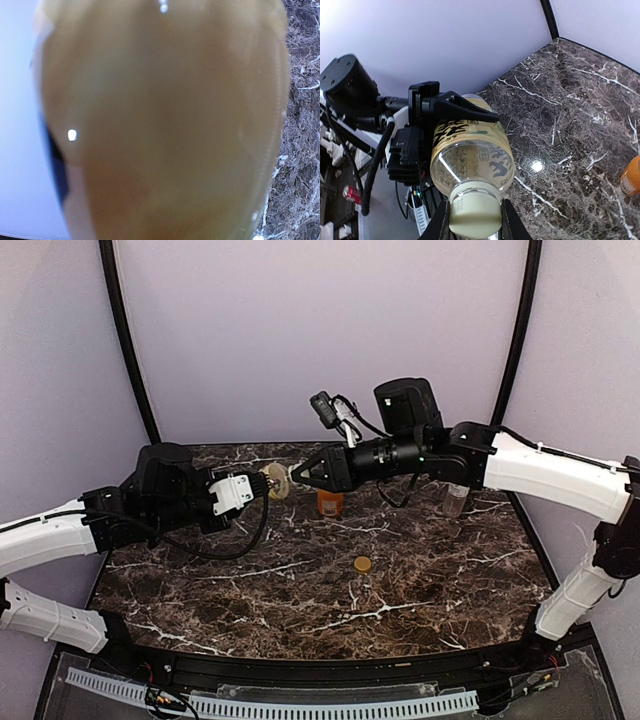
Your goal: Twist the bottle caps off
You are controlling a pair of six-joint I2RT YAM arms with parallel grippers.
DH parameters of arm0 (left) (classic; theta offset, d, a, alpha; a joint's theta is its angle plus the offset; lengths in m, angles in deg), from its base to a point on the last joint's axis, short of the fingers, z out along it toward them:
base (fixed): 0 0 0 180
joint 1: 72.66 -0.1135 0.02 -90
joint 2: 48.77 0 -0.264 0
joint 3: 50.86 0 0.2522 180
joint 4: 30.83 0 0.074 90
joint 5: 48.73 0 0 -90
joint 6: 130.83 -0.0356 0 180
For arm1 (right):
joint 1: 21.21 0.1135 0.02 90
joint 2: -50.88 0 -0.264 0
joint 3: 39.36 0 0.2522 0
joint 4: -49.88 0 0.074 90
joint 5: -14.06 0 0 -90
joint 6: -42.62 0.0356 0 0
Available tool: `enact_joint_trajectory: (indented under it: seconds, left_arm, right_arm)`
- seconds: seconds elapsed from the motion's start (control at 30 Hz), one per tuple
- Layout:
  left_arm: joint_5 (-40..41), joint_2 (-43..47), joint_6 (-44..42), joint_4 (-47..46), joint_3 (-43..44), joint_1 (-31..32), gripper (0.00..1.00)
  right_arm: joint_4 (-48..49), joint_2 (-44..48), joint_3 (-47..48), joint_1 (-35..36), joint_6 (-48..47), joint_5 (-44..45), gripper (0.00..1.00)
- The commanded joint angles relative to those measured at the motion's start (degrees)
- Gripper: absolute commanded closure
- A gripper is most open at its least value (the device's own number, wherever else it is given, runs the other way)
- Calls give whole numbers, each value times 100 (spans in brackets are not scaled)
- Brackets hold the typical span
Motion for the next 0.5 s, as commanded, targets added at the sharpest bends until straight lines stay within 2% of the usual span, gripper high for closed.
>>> enact_joint_trajectory:
  seconds: [0.0,0.03,0.07,0.2,0.33,0.47]
  left_arm:
    - [-33,137,9,-48,-91,-19,71]
    - [-59,137,11,-38,-88,-17,71]
    - [-78,137,12,8,-81,-21,71]
    - [-387,140,61,406,-16,-21,72]
    - [-1044,133,155,1147,75,-17,72]
    - [-1778,134,242,1659,145,-17,72]
  right_arm:
    - [84,23,153,6,-192,-184,88]
    - [81,45,134,8,-273,-195,97]
    - [83,70,108,5,-381,-229,100]
    - [-40,284,-65,5,-1383,-448,100]
    - [-77,956,-776,15,-3158,-1021,100]
    - [63,1767,-1476,46,-4610,-1147,100]
